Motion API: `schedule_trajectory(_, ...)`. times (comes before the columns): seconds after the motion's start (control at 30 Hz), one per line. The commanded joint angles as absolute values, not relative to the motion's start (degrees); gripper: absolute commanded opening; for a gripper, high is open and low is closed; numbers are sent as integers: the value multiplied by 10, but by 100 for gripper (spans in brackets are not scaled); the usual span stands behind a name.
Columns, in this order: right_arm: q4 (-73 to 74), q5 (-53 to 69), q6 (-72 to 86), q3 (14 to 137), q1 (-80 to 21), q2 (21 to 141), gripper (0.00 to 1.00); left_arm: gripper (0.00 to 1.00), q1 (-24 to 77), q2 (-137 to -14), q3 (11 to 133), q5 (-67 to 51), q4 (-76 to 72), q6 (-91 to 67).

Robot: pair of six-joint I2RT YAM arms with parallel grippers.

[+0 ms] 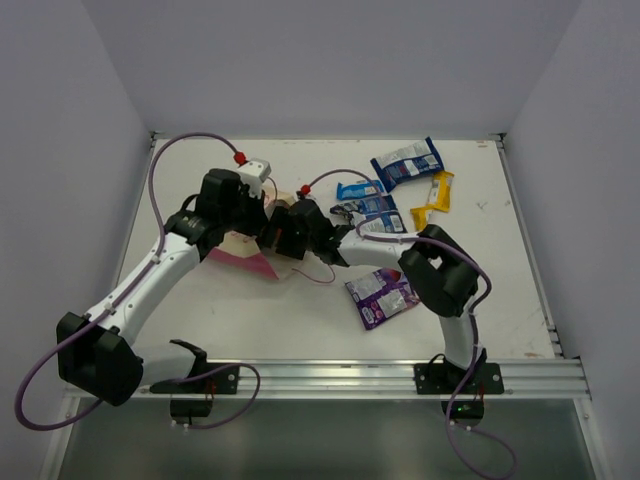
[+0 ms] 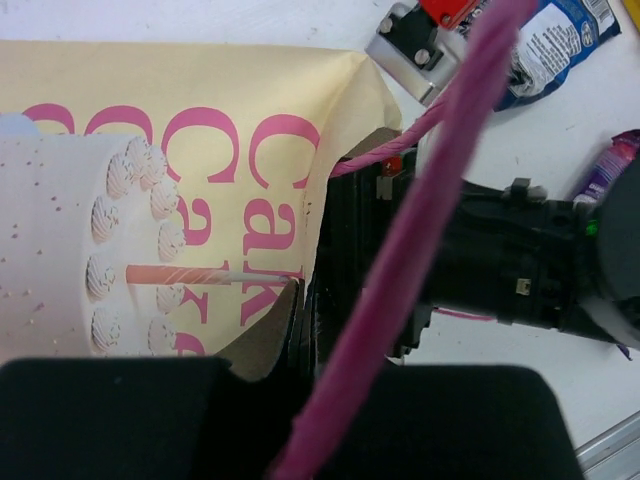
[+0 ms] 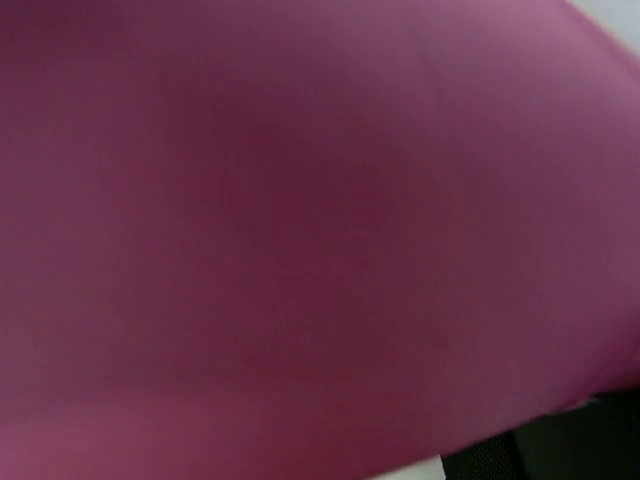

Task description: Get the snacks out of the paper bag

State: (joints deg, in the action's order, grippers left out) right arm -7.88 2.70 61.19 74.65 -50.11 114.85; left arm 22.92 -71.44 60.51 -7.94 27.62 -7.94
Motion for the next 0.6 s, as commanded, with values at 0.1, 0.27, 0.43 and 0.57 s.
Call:
schedule_trajectory(0.1,-105,43,692,791,-505,1197,73,0,236,-704,615,-135,237,-132)
schedule_trajectory(0.27,-107,61,701,814,-505,1223,70,0,239,-700,615,-152,233,-142)
schedule_trajectory(0.43,-100,96,702,847,-505,1255,48,0,250,-697,614,-154,227,-140)
schedule_trajectory(0.57,-101,99,695,826,-503,1236,2,0,250,-693,609,-127,229,-133)
